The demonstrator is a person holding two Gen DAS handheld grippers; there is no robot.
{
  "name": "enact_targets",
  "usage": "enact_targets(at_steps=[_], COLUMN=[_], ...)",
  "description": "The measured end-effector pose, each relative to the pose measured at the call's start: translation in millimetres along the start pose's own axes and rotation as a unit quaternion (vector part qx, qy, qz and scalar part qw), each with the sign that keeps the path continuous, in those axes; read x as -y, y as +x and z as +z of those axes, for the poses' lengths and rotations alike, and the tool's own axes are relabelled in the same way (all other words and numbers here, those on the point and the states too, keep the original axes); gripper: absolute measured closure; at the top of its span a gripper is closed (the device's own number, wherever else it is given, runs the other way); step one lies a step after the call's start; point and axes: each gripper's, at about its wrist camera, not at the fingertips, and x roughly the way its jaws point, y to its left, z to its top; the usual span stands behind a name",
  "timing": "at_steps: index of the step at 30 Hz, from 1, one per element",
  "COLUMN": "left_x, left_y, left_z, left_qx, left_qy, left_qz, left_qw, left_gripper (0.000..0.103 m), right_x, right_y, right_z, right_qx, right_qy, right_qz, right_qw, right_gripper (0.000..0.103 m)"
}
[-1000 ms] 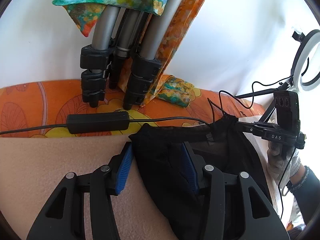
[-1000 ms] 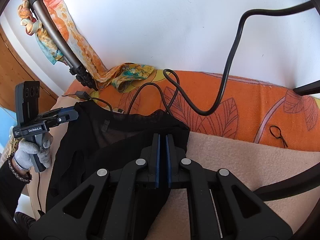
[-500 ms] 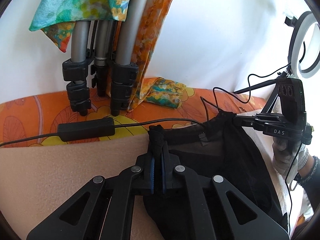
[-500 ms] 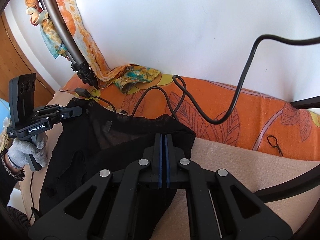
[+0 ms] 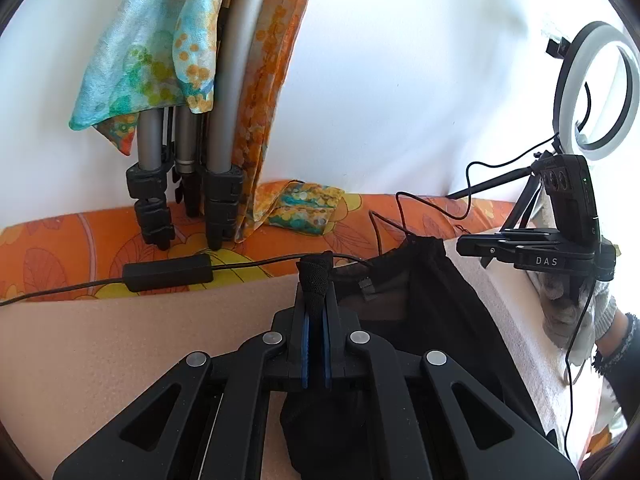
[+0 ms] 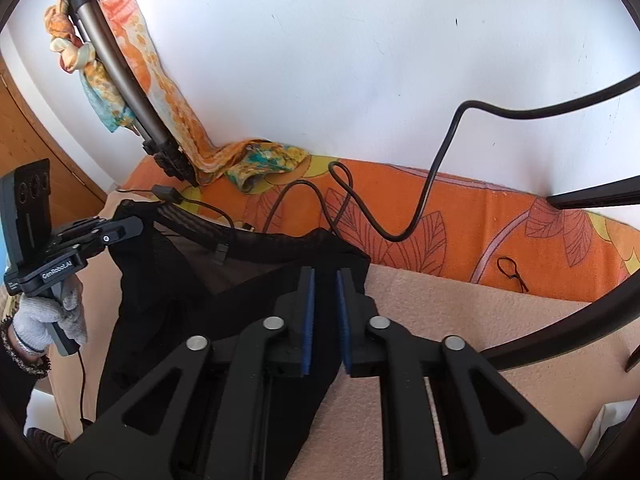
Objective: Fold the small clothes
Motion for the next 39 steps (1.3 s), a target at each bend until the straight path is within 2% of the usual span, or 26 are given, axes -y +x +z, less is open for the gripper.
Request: enact_targets(at_steps=[2,10,11,12,13,15,17,29,39], left_x=[0.1,-8.2,-8.3,-8.2,-8.5,-9.2,-10.6,14.9,60.6], left_y=[4.7,21.6,22.8,22.9,23.4,22.8,18.8,-37.8,-110.2], left_z=[-0.1,-1.4,-1.9,-2.6,-2.9,-3.4,-3.7,-4.2,-38.6], left_qx=[-0.006,-0.012,-0.013,-0.012,-0.013,-0.01,-0.006,0.024,0.041], left_qy=[0.008,0.004,0.005,0.006,0.006,0.002,-0.004,0.0,0.022], left_qz=[0.004,0.002,0.003,0.001,0.0,-0.002,-0.008,-0.031,-0.041], left_qw=[0.9999,0.9999,0.9999,0.9999,0.9999,0.9999,0.9999,0.9992,0.9981], left_gripper=[0.1,0.1,0.1,0.1,0.1,0.1,0.1,0.1,0.1], right_x=[3.3,19.8,18.5,17.1,14.9,6.5,0.1,-35.2,-85.6], right_y=[6.4,36.5,37.1,37.5,38.9,37.8,32.6,-49.4,-135.6], right_z=[1.0,14.0,14.9,15.5,15.8,15.6,15.2,9.7,-35.8], right_qx=[0.002,0.002,0.005,0.004,0.0,0.003,0.01,0.052,0.067], right_qy=[-0.001,0.017,0.015,0.012,0.008,-0.011,-0.019,-0.036,-0.072], right_qz=[-0.005,-0.008,-0.007,-0.001,0.006,-0.007,-0.014,0.011,0.005], right_qw=[1.0,1.0,1.0,1.0,1.0,1.0,1.0,0.998,0.995], right_gripper=[0.062,0.063,0.072,0.088,0.09,0.096,0.097,0.097,0.097])
